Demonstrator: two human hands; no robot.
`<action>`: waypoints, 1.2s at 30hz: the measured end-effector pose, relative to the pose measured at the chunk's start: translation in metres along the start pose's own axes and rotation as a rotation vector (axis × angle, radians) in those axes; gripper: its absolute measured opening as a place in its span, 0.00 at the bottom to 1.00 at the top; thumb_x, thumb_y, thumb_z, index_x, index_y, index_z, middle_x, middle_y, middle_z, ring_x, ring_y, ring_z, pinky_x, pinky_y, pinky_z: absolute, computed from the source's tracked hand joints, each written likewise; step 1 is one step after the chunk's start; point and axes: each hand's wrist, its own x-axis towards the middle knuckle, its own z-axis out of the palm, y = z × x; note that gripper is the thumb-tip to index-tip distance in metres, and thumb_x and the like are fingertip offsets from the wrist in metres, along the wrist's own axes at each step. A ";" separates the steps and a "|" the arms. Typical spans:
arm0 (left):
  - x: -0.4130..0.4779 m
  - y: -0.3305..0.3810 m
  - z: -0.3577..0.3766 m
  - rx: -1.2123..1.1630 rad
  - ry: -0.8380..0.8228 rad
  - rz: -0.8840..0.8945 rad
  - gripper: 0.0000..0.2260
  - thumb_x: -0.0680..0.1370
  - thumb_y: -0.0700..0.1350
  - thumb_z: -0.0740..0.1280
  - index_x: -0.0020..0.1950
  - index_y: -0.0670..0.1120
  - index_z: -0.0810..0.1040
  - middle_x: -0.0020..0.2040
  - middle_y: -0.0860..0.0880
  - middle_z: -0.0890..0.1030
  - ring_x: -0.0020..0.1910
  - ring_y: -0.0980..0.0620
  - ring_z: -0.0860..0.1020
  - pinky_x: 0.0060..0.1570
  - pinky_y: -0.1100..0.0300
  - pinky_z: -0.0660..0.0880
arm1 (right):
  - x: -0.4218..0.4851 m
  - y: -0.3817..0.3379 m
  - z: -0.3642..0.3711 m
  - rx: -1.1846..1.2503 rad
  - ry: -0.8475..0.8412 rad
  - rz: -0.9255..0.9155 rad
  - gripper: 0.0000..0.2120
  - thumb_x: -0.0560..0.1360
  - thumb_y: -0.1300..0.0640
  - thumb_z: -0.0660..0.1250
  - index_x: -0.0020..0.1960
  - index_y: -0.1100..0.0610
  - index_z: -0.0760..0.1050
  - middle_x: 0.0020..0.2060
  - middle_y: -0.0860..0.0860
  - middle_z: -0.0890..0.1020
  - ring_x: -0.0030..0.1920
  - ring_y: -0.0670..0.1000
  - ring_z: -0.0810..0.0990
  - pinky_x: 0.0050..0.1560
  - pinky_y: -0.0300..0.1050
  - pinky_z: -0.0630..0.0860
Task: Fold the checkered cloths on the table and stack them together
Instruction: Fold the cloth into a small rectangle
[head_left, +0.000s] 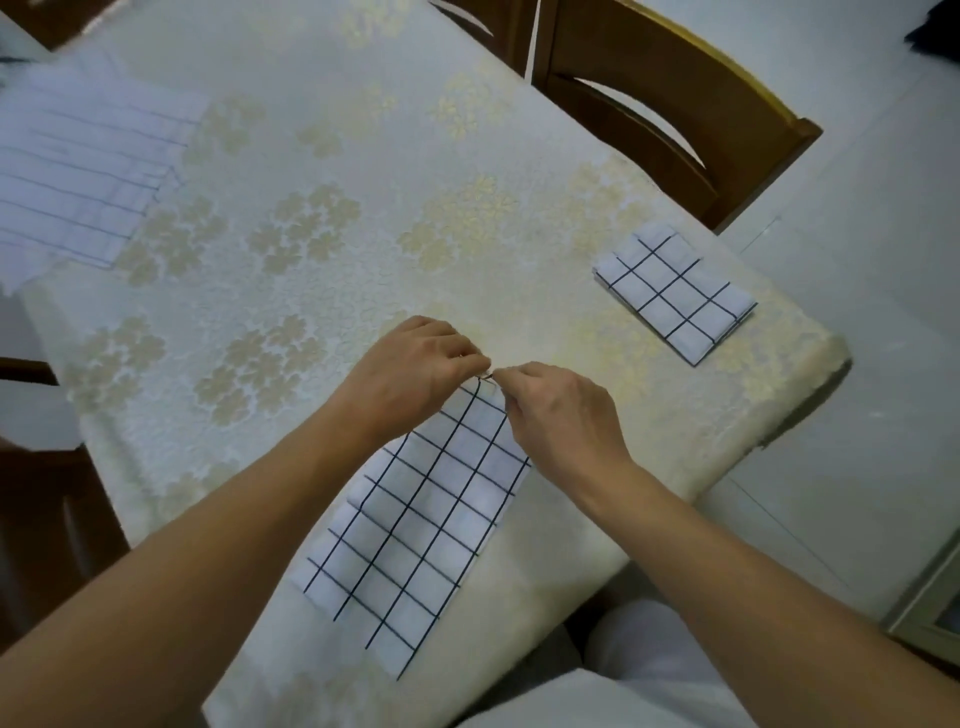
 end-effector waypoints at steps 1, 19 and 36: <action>-0.014 0.004 -0.004 -0.012 0.018 -0.003 0.17 0.69 0.34 0.78 0.56 0.42 0.84 0.50 0.44 0.85 0.48 0.42 0.83 0.49 0.48 0.80 | -0.009 -0.011 0.002 -0.005 0.015 -0.006 0.08 0.79 0.60 0.64 0.54 0.53 0.80 0.39 0.51 0.82 0.35 0.56 0.78 0.29 0.45 0.71; -0.259 0.085 0.034 -0.140 0.138 -0.161 0.18 0.70 0.32 0.74 0.60 0.38 0.82 0.60 0.43 0.83 0.60 0.42 0.81 0.55 0.49 0.80 | -0.174 -0.150 0.112 0.059 0.078 -0.181 0.18 0.76 0.64 0.70 0.65 0.61 0.78 0.58 0.56 0.83 0.62 0.58 0.80 0.56 0.49 0.81; -0.255 0.094 0.057 -0.138 0.143 -0.412 0.16 0.72 0.37 0.59 0.56 0.41 0.82 0.55 0.44 0.82 0.53 0.43 0.79 0.53 0.51 0.76 | -0.163 -0.130 0.127 0.185 -0.013 -0.124 0.17 0.81 0.55 0.59 0.65 0.61 0.77 0.63 0.56 0.80 0.68 0.55 0.75 0.64 0.51 0.76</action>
